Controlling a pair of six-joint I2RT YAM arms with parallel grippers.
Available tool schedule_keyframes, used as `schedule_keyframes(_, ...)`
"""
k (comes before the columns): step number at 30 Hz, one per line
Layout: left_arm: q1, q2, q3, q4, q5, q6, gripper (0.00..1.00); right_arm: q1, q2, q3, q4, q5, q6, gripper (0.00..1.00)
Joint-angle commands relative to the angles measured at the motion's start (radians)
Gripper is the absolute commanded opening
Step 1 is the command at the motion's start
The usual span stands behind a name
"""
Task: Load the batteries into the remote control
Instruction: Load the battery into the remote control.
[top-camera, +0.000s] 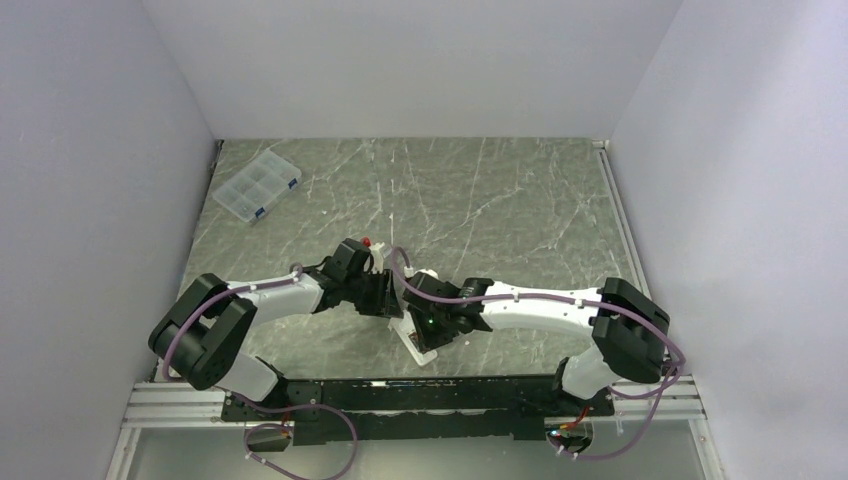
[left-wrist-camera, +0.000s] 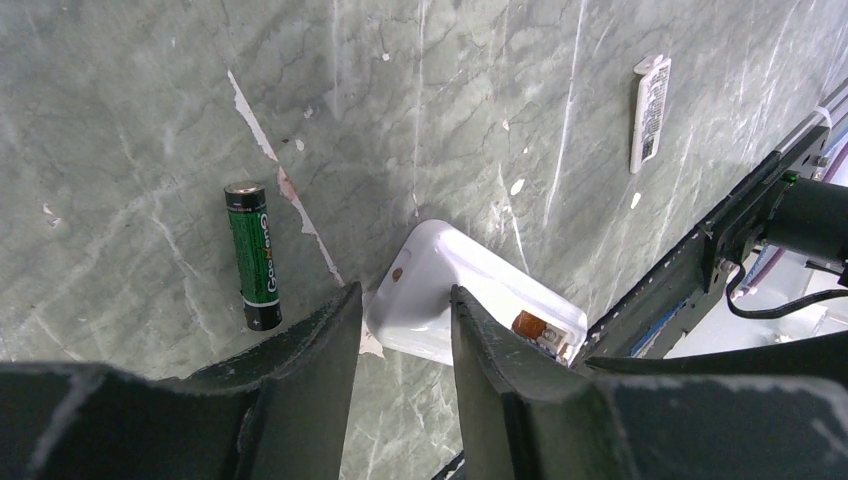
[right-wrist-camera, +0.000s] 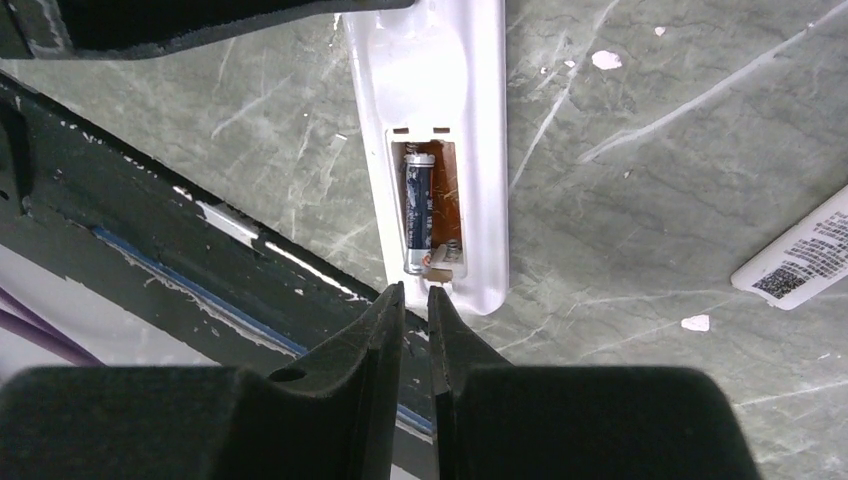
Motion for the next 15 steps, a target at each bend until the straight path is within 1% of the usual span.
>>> schedule_keyframes(1,-0.004,0.005,0.021,0.022,0.017,0.016,0.43,0.005,-0.007,-0.005,0.004,0.018,0.015,0.17)
schedule_keyframes(15,-0.004,0.003,0.026,0.016,0.018,0.018,0.43,0.008,0.025,0.000,0.037,-0.009,0.006,0.15)
